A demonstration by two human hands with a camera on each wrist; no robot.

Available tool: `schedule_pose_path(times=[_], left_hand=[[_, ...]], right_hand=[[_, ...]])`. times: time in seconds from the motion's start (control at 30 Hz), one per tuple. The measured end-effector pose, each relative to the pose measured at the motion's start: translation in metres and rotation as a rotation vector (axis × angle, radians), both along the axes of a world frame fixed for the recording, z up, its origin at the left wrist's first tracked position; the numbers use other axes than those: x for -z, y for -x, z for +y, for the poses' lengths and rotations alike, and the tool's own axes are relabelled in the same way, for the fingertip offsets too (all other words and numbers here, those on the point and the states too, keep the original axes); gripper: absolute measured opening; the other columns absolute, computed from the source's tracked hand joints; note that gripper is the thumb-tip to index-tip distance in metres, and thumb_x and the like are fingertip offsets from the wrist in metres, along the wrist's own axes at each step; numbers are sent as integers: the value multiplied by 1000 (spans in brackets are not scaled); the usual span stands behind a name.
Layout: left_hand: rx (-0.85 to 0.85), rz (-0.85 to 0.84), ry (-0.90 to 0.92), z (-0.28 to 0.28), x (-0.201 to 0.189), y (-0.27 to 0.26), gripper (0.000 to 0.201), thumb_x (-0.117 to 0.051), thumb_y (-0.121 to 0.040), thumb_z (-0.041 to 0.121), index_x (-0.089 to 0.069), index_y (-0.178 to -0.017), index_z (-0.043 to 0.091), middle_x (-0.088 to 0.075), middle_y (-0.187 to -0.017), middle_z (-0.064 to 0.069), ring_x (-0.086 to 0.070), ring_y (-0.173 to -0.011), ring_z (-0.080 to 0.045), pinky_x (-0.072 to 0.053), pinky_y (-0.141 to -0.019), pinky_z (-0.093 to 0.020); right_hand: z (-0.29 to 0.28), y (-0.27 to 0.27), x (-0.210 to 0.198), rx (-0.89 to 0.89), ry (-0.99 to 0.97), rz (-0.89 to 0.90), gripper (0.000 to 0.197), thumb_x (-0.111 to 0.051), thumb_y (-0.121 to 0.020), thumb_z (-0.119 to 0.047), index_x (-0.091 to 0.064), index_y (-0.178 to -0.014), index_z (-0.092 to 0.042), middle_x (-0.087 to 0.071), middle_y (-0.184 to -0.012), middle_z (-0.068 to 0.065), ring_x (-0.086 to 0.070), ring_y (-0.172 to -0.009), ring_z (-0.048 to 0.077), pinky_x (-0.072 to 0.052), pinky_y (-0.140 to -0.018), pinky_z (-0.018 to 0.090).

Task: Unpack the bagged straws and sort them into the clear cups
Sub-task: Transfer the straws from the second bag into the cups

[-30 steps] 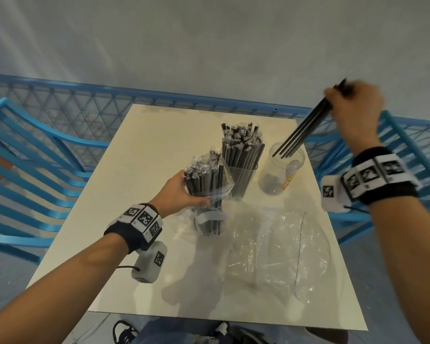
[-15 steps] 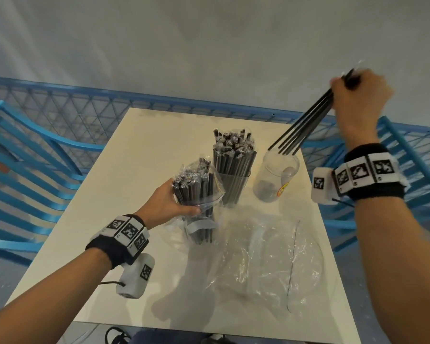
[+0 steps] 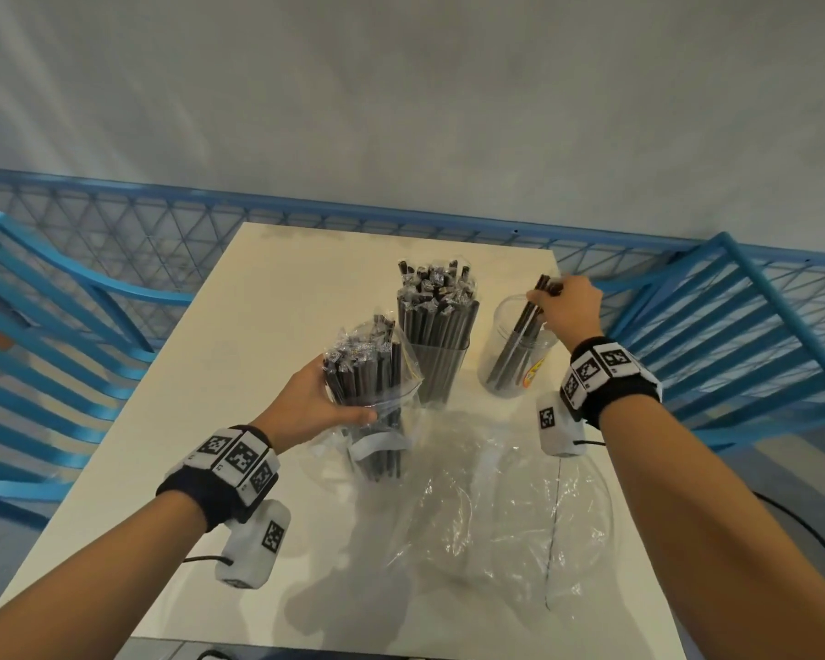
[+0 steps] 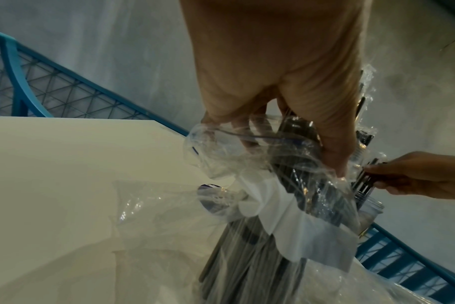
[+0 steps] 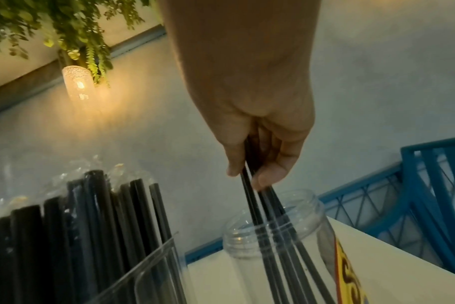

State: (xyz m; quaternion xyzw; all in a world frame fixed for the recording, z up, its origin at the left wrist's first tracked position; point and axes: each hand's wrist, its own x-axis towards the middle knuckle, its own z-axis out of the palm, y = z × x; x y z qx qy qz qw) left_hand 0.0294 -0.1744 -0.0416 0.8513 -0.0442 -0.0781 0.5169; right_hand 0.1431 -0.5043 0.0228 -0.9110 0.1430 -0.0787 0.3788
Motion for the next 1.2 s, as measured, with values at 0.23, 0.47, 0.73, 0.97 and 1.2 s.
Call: schedule_pose_path(times=[0.23,0.47,0.73,0.97,1.2], left_hand=[[16,-14,6,-2,-1,0,110,-82,-40,74,-55,-132,19,-66,-122,6,-60,-113,-13,-46,-97,-31],[33,3,-8,-5,-8,0,101,-85,-45,60,-54,-132,18,-65,-123,5,-60,-113,-13,-46,-97,-30],[38,-3,10,-8,-10,1,76,-93,-57,22,-60,-125,18,-70,-109,8,-64,-96,4,-47,-80,-15],[47,-38,-15,-7,-10,-3,77,-92,-63,18,-55,-132,16,-66,-118,7,-59,-104,2,-41,-78,0],[50,-42,-44,-8,-11,-6,83,-92,-63,27,-52,-135,16,-63,-126,3,-58,-115,-14,-43,-89,-16]], right_hand=[[-14,28,-58,15,161,-70,37,-66,-87,-12,-56,-121,0,-63,-114,17,-60,-108,27,-44,-92,31],[81,111,-63,-583,-85,27,18,-65,-89,-16,-67,-107,-14,-71,-85,-2,-66,-69,5,-58,-72,24],[136,119,0,-615,-4,114,50,-74,-83,-33,-57,-125,-11,-64,-97,4,-55,-82,14,-39,-64,20],[124,113,-16,-599,-215,1,12,-64,-91,-17,-65,-103,-16,-71,-95,-3,-64,-74,-1,-57,-74,22],[92,105,-74,-469,-325,-198,15,-61,-92,-16,-62,-107,-12,-70,-86,1,-63,-60,9,-53,-56,16]])
